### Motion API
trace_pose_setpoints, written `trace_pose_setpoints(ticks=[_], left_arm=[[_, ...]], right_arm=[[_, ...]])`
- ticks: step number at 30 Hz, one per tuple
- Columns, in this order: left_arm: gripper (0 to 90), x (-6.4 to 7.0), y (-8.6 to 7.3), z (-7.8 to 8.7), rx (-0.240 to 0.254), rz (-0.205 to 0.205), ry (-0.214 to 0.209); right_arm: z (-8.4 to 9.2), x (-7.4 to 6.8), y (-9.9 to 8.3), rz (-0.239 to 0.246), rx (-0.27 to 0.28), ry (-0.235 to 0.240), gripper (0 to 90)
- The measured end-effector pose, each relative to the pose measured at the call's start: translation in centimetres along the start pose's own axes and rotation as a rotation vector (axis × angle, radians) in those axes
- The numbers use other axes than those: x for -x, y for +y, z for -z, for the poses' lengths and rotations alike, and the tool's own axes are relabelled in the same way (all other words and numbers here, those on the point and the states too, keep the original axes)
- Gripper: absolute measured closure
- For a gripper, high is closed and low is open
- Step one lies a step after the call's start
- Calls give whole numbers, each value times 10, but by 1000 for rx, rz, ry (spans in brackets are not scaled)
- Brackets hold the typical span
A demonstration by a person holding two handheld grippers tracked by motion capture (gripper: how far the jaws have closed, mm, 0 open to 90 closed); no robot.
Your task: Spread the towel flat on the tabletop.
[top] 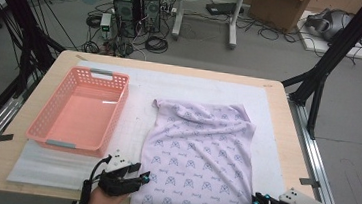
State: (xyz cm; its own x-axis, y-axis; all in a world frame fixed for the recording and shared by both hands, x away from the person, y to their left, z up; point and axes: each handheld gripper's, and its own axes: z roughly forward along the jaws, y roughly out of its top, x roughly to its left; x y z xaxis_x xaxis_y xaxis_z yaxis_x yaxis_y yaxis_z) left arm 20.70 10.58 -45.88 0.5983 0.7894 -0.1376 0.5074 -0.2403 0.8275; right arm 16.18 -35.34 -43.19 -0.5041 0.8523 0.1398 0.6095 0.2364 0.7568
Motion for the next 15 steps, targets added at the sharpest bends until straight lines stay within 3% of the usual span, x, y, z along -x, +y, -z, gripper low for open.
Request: trace_pose_setpoints(ticks=[1, 2, 6, 10, 13, 15], left_arm=[[734, 3, -1, 1, 3, -23, 25], [854, 3, -2, 2, -3, -10, 6], [869, 5, -9, 18, -31, -11, -16], [869, 4, -24, 43, -37, -13, -33], [863, 4, -31, 52, -35, -14, -48], [818, 2, -31, 52, -29, 0, -53]], right_arm=[[-3, 2, 2, -12, -1, -12, 727], [-6, 4, 4, -18, 0, -29, 728], [-19, 9, 13, -31, 0, -73, 692], [-33, 10, 24, -32, 15, -86, 631], [-48, 7, 31, -17, 9, -72, 661], [-57, 3, 33, -7, -28, -62, 723]])
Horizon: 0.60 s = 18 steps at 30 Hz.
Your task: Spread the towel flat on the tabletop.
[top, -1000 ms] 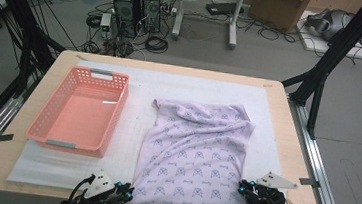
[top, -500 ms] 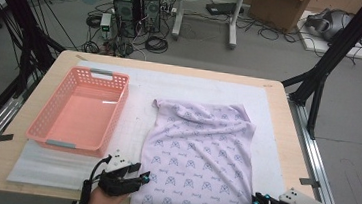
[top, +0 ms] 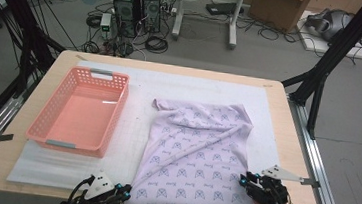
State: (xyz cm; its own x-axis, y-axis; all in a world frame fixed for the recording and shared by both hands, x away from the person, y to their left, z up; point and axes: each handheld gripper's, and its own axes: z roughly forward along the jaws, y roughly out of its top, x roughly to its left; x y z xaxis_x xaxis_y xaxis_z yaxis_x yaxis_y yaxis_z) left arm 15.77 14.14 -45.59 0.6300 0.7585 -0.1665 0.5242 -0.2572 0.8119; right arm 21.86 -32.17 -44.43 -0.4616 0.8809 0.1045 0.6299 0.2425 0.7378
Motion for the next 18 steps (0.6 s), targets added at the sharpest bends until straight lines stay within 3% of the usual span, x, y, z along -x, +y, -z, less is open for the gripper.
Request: trace_pose_setpoints(ticks=[3, 7, 10, 12, 14, 16, 18], left_arm=[[641, -4, 1, -3, 30, 48, -10], [561, -7, 9, -10, 64, 48, -7], [535, -11, 17, -19, 74, 55, 2], [528, -16, 23, -26, 79, 69, 7], [528, -20, 28, -33, 76, 78, 10], [524, -24, 33, -39, 71, 91, 12], [519, -26, 35, -45, 63, 103, 8]], right_arm=[[2, -3, -2, 25, -7, -13, 850], [19, 2, -13, 22, -19, 18, 896], [33, 5, -24, 30, -34, 5, 896], [41, 9, -31, 12, -20, 13, 890], [47, 12, -32, -5, 17, 11, 827], [47, 12, -30, -17, 49, 5, 742], [39, 10, -26, -25, 46, -4, 695]])
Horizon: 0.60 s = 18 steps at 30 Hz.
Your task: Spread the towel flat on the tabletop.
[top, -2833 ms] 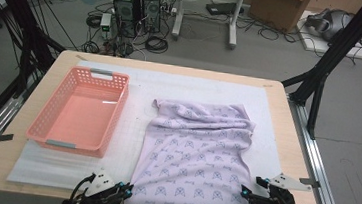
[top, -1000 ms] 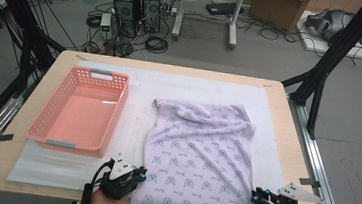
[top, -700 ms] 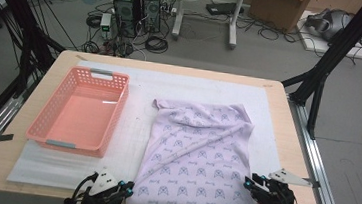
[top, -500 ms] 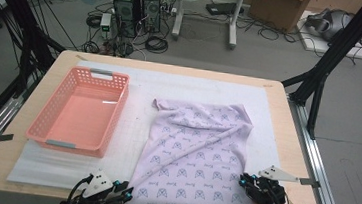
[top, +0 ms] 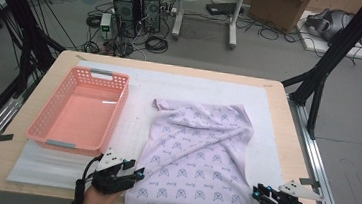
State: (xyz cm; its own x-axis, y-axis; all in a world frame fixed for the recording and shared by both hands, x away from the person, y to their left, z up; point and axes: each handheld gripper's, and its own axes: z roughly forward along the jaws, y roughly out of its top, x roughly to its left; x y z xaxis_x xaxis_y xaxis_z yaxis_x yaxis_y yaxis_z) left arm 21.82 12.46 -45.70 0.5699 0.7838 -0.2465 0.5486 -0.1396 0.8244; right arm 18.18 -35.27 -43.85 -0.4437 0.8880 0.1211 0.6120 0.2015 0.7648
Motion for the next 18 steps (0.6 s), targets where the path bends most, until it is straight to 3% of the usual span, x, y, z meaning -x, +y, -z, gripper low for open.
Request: trace_pose_setpoints(ticks=[3, 4, 6, 9, 11, 14, 16, 17, 18], left_arm=[[502, 2, 0, -6, -7, -1, 7], [499, 2, 0, -6, -9, -2, 3], [491, 4, -1, -5, -6, -6, 0], [493, 6, -4, -2, -4, -8, -6], [493, 7, -5, -1, -4, -10, -12], [493, 11, -5, -2, -12, -15, -24], [510, 16, -6, -5, -15, -45, -14], [558, 19, -7, -5, -12, -75, 0], [673, 23, -9, -6, -8, -128, 43]], right_arm=[[-20, -5, 5, 19, -43, -5, 667], [-23, -7, 5, 34, -38, -18, 712], [-24, -8, 6, 50, -44, 1, 865], [-14, -7, 4, 72, -77, 16, 884], [-1, -4, -3, 86, -101, -13, 884], [15, 4, -11, 62, -108, -3, 883], [19, 5, -14, 60, -83, 19, 856], [19, 5, -13, 49, -68, 25, 796], [19, 4, -12, 31, -53, 20, 750]])
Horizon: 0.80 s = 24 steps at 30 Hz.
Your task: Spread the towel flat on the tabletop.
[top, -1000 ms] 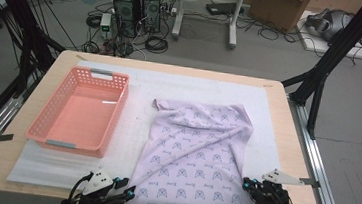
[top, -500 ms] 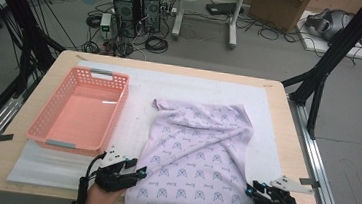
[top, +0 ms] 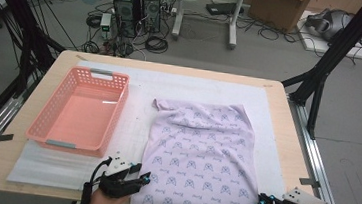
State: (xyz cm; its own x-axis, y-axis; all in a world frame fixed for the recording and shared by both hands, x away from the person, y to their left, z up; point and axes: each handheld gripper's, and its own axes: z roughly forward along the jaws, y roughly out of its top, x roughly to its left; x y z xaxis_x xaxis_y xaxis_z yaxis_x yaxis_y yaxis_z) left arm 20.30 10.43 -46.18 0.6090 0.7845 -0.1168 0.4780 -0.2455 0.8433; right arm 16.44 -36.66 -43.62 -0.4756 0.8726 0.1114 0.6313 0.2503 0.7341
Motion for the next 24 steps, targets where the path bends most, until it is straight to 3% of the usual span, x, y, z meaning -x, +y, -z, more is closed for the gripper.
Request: trace_pose_setpoints(ticks=[2, 6, 7, 9, 13, 14, 15, 18, 22, 24], left_arm=[[871, 1, 0, 3, -17, 19, -24], [878, 2, -8, 25, -63, 11, -33], [879, 1, -14, 35, -70, 16, -52], [878, 3, -23, 47, -65, 13, -67], [870, 5, -26, 53, -65, 2, -80], [846, 5, -26, 51, -60, 4, -78], [770, 4, -26, 51, -51, 21, -83], [603, 0, -23, 48, -7, 44, -62], [538, -6, -14, 42, 24, 69, -55], [529, -8, -10, 36, 26, 71, -56]], right_arm=[[-3, -1, 4, -11, 19, -12, 669], [-12, -1, 9, -30, 36, -25, 615], [-15, -1, 11, -36, 38, -29, 608], [-23, -3, 16, -43, 37, -24, 576], [-43, -15, 24, 4, -14, -22, 621], [-44, -20, 24, 44, -14, -54, 757], [-43, -21, 25, 57, -22, -4, 849], [-33, -24, 20, 79, -58, 3, 867], [-3, -15, -4, 58, -87, 0, 867], [8, -10, -14, 39, -83, 32, 840]])
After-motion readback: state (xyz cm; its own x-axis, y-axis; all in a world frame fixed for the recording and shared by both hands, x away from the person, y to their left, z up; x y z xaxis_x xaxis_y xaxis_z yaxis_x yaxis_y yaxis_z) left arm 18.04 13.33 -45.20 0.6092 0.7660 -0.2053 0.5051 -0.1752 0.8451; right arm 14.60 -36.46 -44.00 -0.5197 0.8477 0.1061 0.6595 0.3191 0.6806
